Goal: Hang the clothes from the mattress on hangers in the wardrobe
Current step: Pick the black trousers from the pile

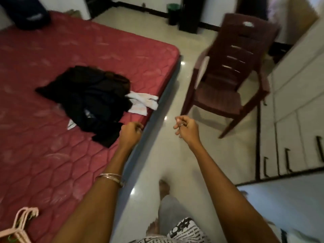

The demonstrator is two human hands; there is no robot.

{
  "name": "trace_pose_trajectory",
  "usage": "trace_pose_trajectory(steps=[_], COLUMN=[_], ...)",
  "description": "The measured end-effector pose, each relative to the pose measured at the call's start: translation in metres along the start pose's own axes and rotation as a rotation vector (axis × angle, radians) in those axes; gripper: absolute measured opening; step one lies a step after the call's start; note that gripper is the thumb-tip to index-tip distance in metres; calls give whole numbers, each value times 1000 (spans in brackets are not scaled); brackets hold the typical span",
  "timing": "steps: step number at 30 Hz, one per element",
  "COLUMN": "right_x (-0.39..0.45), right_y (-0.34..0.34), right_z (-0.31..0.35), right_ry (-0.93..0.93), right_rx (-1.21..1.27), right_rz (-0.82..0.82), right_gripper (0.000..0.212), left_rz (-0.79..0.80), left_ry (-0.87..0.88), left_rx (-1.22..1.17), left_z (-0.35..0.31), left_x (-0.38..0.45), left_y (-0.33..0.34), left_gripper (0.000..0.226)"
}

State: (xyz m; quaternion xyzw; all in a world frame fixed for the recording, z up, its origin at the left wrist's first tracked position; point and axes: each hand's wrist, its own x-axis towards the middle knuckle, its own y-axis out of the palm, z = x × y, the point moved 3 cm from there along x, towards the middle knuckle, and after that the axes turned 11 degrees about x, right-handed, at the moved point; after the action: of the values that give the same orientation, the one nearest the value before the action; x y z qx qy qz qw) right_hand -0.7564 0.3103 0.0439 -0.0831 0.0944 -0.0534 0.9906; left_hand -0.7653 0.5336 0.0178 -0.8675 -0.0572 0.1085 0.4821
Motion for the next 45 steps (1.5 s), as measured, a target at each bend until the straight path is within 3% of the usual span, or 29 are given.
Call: trace_pose_trajectory(steps=[9,12,16,19,22,28,31,33,37,39,41,43,45], right_x=[100,136,198,227,266,313,329,339,371,385,389,385,374], right_y=[176,222,284,326,374,483,516,529,533,528,528,531,534], right_z=[-52,-86,-139,-117,-99,-82,-90,-96,-92,-86,-80,-72,-54], right_ry=[7,79,200,275,174,-292,-233,-190,51,-29,-163,-191,-265], right_rx=[-181,-278,-424,-569,-634,-1002,-1167,-1207,-991,-1054,-1163,-1080,-889], right_rz=[429,546,670,763,738,668,634,584,504,433,417,441,459], right_gripper=[13,16,16,16,12,66,103,112,97,83,54,29,24], left_rz=[-138,-101,-73,-100,-104,-115,-120,-147,-186,-204,-220,-228,-248], left_ry=[-538,-772,-1052,-1195,-1271,-1360,-1347,-1347,-1333,-1341,-1341,-1332,-1305], left_rx=[-138,-331,-619,-709,-804,-892,-922,-945,-943,-957,-975,-980,-972], left_z=[157,194,221,240,261,302,318,330,343,348,354,357,357], left_x=[28,40,62,80,103,135,144,148,148,147,148,153,161], left_y=[-13,0,11,17,27,42,45,47,34,28,21,14,4], left_gripper=[21,13,30,31,32,32,32,30,24,23,24,25,23])
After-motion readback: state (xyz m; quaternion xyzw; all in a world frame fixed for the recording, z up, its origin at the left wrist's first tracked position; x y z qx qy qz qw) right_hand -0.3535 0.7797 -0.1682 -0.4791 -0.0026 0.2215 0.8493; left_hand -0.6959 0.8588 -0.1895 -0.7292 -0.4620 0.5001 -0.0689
